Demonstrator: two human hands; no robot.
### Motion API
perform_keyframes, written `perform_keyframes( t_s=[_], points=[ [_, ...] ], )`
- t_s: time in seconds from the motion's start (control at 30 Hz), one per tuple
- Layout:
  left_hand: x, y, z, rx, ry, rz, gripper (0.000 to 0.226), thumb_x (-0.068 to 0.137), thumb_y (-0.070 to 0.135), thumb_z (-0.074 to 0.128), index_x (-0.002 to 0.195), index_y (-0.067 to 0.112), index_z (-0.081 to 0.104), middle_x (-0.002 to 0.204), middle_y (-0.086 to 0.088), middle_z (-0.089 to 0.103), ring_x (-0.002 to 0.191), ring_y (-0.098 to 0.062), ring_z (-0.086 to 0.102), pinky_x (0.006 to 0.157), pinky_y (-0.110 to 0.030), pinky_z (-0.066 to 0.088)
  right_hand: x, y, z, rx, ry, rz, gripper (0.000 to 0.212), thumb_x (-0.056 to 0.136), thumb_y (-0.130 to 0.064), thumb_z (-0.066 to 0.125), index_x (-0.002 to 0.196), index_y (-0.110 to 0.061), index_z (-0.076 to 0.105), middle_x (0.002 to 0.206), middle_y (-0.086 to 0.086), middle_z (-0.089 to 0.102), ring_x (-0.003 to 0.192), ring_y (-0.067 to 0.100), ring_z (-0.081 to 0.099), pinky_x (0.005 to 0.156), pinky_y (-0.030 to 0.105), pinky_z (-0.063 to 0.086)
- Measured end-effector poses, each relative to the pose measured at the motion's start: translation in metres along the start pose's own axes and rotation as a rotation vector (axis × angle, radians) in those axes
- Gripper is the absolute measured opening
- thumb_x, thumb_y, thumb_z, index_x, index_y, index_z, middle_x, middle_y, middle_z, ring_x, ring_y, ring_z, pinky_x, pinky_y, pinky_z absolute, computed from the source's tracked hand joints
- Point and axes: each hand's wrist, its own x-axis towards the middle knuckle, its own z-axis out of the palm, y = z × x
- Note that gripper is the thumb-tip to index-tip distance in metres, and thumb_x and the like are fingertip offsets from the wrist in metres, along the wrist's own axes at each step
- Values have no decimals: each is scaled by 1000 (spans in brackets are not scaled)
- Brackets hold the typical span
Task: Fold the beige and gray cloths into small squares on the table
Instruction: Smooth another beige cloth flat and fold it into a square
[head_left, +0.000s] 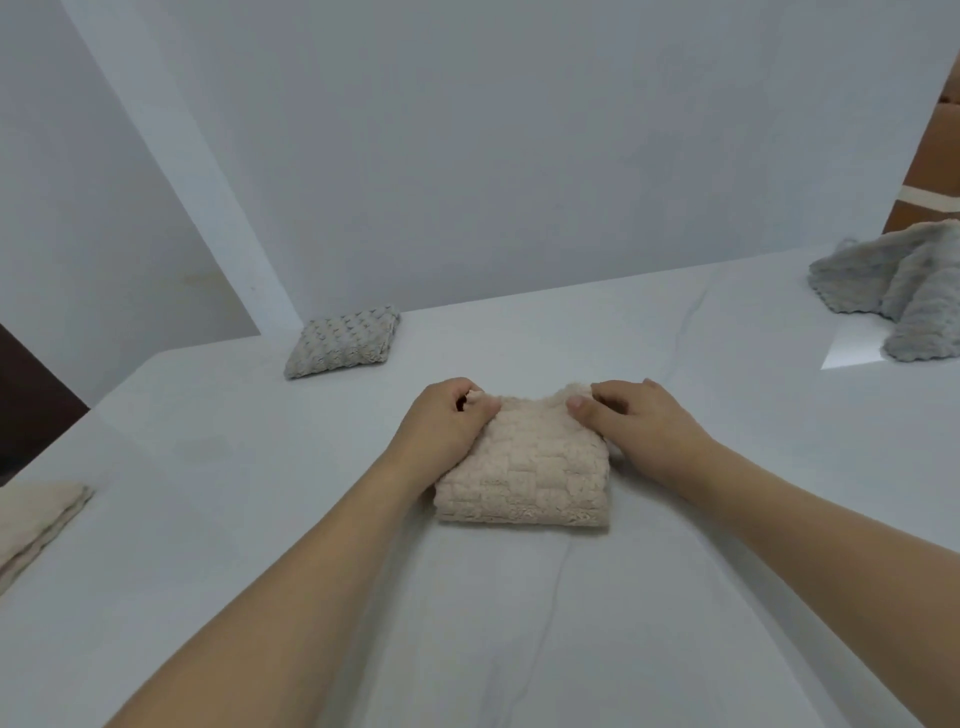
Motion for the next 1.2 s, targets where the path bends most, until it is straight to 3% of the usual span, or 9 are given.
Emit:
perform_keyframes(
  t_s=[0.13, 0.23, 0.37, 0.47, 0.6, 0.7, 0.9, 1.07, 1.2],
  points=[
    [7, -10, 8, 30, 52, -6, 25, 88, 41, 64, 76, 18, 64, 61, 13, 57, 55, -8, 49, 62, -29, 41, 5, 9, 5, -64, 44, 28, 32, 95, -36, 48, 78, -11, 58, 69, 2, 61, 73, 19, 57, 115, 42, 19],
    [11, -8, 9, 102, 64, -23, 24, 86, 42, 66, 76, 20, 65, 62, 12, 59, 56, -9, 51, 64, -31, 45, 7, 5, 6, -117, 79, 34, 18, 94, -33, 49, 92, -21, 63, 88, -6, 66, 89, 13, 58, 115, 39, 19],
    [11, -10, 8, 107, 81, -20, 22, 86, 39, 67, 77, 19, 66, 65, 10, 61, 58, -8, 52, 64, -29, 44, 8, 5, 6, -177, 108, 38, 32, 98, -48, 39, 96, -24, 60, 92, -11, 62, 86, 6, 53, 107, 39, 31],
    [12, -9, 8, 118, 87, -23, 22, 86, 40, 68, 76, 20, 66, 63, 11, 59, 57, -6, 51, 61, -26, 41, 10, 5, 8, -255, 108, 17, 26, 99, -38, 41, 116, -28, 58, 120, -13, 58, 110, 9, 48, 111, 40, 27],
    [13, -5, 7, 131, 82, -85, 23, 84, 42, 69, 79, 20, 65, 65, 11, 60, 57, -8, 54, 60, -26, 41, 11, 7, 10, -298, 113, 2, 16, 98, -37, 42, 102, -29, 56, 109, -14, 56, 98, 7, 42, 108, 38, 29],
    [11, 0, 0, -94, 41, -220, 32, 85, 44, 66, 81, 14, 59, 61, 4, 60, 49, -15, 52, 58, -30, 44, 10, 6, 11, -329, 115, 6, 18, 98, -37, 40, 97, -26, 54, 108, -11, 57, 95, 8, 41, 107, 37, 30],
    [-20, 17, -24, -227, -151, -463, 27, 87, 39, 61, 85, 13, 57, 69, -5, 54, 46, -14, 42, 49, -25, 31, 8, -1, 9, -392, 47, 35, 28, 94, -37, 36, 79, -22, 55, 133, -13, 49, 121, 13, 43, 113, 38, 23],
    [-45, 17, -32, -348, -232, -508, 24, 81, 36, 67, 90, 14, 63, 85, -13, 55, 57, -18, 43, 56, -27, 35, 7, -2, 9, -453, -14, 30, 33, 97, -44, 32, 100, -23, 58, 139, -14, 41, 129, 12, 34, 114, 37, 16],
    [-58, 17, -30, -342, -226, -477, 21, 74, 34, 73, 84, 16, 69, 76, -6, 56, 61, -17, 43, 58, -26, 34, 8, -1, 9, -474, -27, 40, 38, 98, -46, 31, 108, -22, 59, 140, -14, 39, 132, 13, 33, 113, 37, 15]
  ],
)
